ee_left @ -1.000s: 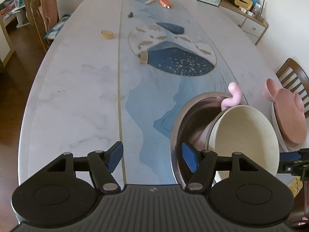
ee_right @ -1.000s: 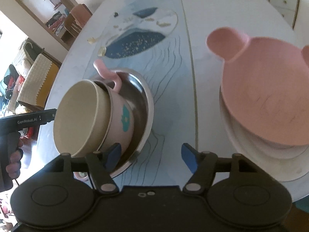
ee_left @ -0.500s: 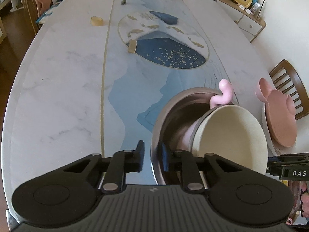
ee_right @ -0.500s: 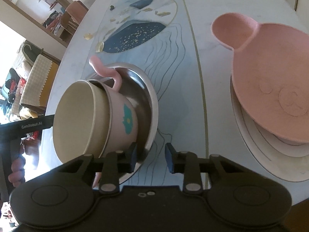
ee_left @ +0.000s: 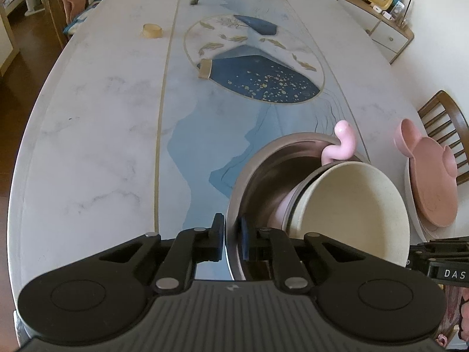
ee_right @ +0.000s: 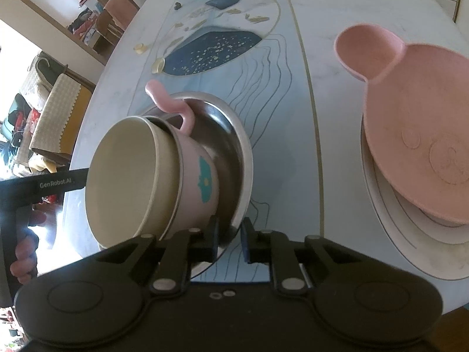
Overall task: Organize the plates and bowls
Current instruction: 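Lift the nested steel bowl stack and carry it over the pink plate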
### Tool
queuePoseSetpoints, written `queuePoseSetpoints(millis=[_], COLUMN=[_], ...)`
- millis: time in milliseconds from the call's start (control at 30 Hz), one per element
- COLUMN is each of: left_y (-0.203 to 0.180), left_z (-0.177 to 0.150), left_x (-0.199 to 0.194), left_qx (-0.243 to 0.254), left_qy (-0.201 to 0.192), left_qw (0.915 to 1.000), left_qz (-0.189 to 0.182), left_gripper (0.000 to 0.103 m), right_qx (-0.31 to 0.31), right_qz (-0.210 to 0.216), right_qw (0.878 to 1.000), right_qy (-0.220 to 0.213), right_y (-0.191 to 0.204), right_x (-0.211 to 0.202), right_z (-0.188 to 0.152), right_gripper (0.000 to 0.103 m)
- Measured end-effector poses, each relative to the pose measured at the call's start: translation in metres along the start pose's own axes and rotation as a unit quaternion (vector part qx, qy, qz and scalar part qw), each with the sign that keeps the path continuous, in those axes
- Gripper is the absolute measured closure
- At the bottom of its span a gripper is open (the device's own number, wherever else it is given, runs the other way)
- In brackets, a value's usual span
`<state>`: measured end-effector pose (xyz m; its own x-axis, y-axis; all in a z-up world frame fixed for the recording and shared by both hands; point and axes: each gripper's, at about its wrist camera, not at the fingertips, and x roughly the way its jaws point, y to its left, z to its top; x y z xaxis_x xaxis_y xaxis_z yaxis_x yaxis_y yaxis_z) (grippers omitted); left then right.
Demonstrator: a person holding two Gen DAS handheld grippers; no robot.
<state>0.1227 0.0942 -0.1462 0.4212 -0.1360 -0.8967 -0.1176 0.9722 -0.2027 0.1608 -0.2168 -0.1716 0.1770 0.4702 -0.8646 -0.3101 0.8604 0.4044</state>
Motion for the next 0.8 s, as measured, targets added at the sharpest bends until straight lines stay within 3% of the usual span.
queuePoseSetpoints(millis=[800], left_y=[-0.017], left_z=[0.001], left_x=[-0.01], left_qx=[-0.013], left_qy=[0.001], left_qw=[0.9997], left_qz=[0.02], left_gripper=[0.092], right_qx=[0.014], right_qz=[-0.05], right_qw=[0.999], right_qy=[0.016], right_y=[0.01], right_x=[-0.008], right_z=[0.007], right_gripper=[0.09])
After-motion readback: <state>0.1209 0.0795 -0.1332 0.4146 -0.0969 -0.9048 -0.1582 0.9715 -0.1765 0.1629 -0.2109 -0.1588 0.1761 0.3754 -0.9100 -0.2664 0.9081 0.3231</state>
